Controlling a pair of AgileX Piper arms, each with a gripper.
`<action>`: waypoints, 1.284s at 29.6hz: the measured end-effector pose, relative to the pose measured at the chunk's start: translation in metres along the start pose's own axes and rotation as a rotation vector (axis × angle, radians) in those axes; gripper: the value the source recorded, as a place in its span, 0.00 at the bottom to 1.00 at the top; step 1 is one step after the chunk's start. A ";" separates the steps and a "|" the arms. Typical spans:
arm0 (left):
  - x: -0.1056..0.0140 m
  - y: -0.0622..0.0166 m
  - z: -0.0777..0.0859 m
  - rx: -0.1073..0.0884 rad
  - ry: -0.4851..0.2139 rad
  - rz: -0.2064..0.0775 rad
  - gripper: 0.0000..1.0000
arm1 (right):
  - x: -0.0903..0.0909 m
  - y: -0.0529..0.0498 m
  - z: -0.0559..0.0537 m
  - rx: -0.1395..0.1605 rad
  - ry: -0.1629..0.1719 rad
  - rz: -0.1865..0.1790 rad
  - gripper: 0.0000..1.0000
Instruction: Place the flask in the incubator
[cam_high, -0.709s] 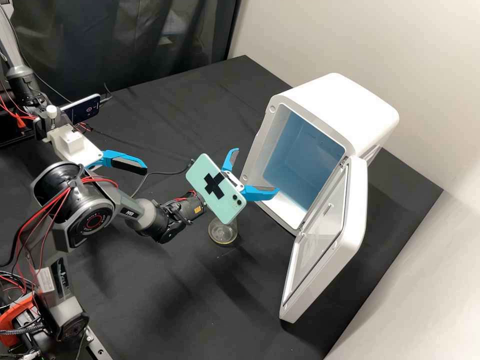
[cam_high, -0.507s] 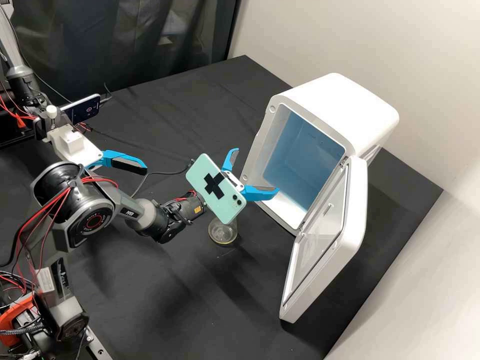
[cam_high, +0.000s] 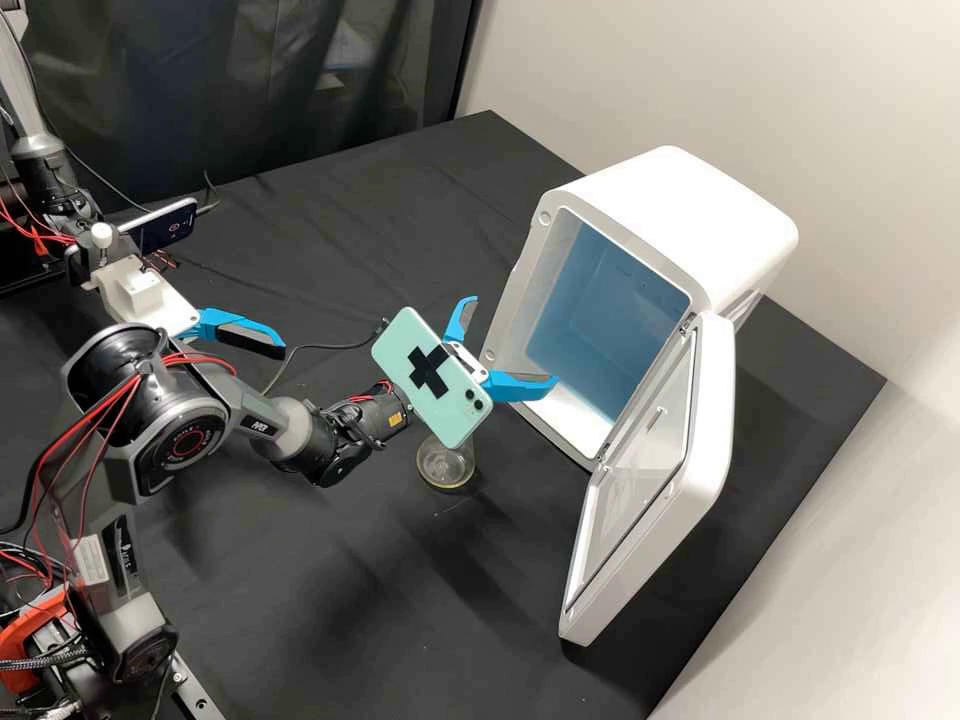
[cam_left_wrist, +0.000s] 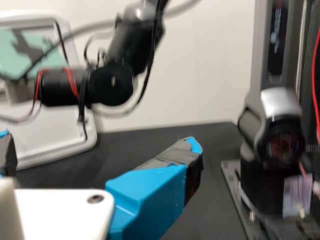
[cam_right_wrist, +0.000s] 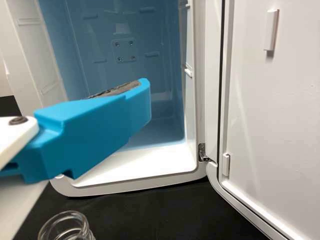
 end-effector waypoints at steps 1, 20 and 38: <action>-0.004 -0.0019 -0.003 -0.004 0.010 -0.008 1.00 | 0.000 0.000 0.000 0.000 0.000 0.000 1.00; -0.083 -0.0212 -0.067 -0.070 0.127 -0.010 1.00 | 0.000 0.000 0.000 0.000 0.000 0.000 1.00; -0.081 -0.0507 -0.095 -0.111 0.235 -0.129 1.00 | 0.000 0.000 0.000 0.000 0.000 0.000 1.00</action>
